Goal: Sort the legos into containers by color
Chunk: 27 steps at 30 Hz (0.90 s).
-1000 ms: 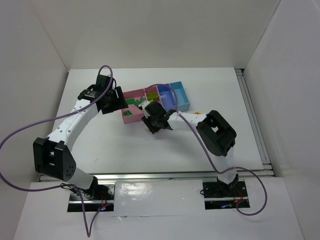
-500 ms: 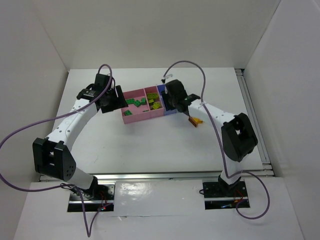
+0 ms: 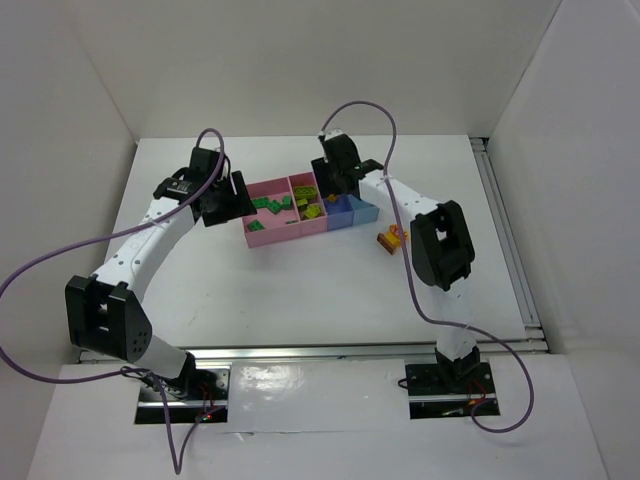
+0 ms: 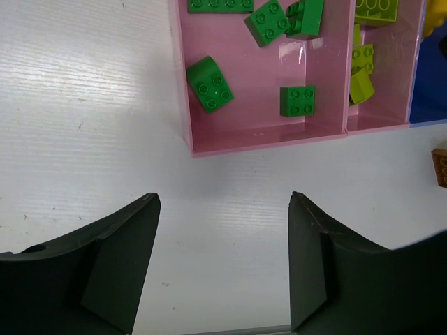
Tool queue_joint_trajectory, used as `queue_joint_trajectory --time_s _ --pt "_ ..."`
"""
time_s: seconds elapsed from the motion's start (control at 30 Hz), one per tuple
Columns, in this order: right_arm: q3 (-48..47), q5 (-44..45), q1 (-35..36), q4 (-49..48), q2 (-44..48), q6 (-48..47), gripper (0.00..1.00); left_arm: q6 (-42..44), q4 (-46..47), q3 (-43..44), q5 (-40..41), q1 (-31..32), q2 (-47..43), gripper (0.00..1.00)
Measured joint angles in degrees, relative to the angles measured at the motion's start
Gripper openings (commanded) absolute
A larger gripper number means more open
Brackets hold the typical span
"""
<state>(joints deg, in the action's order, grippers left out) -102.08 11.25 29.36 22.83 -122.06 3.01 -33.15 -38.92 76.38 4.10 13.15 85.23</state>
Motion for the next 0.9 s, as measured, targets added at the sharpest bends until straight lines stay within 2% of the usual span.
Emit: queue_joint_trajectory --time_s 0.03,0.13,0.17,0.27,0.3,0.4,0.47,0.57,0.8,0.83,0.87,0.9 --pt "0.52 0.46 -0.02 -0.11 0.46 0.42 0.67 0.00 -0.02 0.00 -0.04 0.00 0.00 0.76" --pt "5.81 1.73 -0.35 -1.18 4.46 2.29 0.51 0.00 0.00 -0.04 -0.50 0.00 -0.02 0.76" --pt "9.18 2.19 -0.70 -1.86 6.97 3.26 0.41 0.00 0.02 -0.11 -0.70 0.00 -0.02 0.76" --pt "20.33 4.74 -3.04 -1.57 16.83 7.10 0.39 0.09 0.00 -0.20 -1.01 0.00 -0.04 0.76" --pt "24.09 5.18 -4.37 -2.12 20.59 8.76 0.42 0.09 -0.02 -0.20 -1.09 0.00 -0.04 0.76" --pt "34.45 6.12 -9.99 -2.38 31.21 13.68 0.64 0.13 0.02 -0.20 -1.70 -0.02 -0.04 0.76" --pt "39.41 6.10 -14.16 -1.99 35.50 16.70 0.73 0.13 0.09 -0.15 -2.27 0.00 -0.04 0.76" --pt "43.34 4.13 -18.32 -1.44 35.89 20.22 0.81 0.09 0.17 -0.07 -2.97 0.20 -0.02 0.76" --pt "45.97 -0.72 -19.50 -0.72 33.75 28.81 0.83 0.07 0.24 0.52 -3.34 1.62 0.72 0.76" --pt "46.53 -1.36 -19.50 -1.51 33.88 30.40 0.85 0.02 0.26 0.55 -3.37 1.79 0.72 0.76" --pt "47.06 -1.81 -19.50 -2.10 33.90 31.65 0.93 0.00 0.28 0.57 -3.34 1.99 0.72 0.76" --pt "47.65 -2.23 -19.50 -2.45 33.92 32.87 0.96 -0.02 0.35 0.57 -3.32 2.16 0.72 0.76"
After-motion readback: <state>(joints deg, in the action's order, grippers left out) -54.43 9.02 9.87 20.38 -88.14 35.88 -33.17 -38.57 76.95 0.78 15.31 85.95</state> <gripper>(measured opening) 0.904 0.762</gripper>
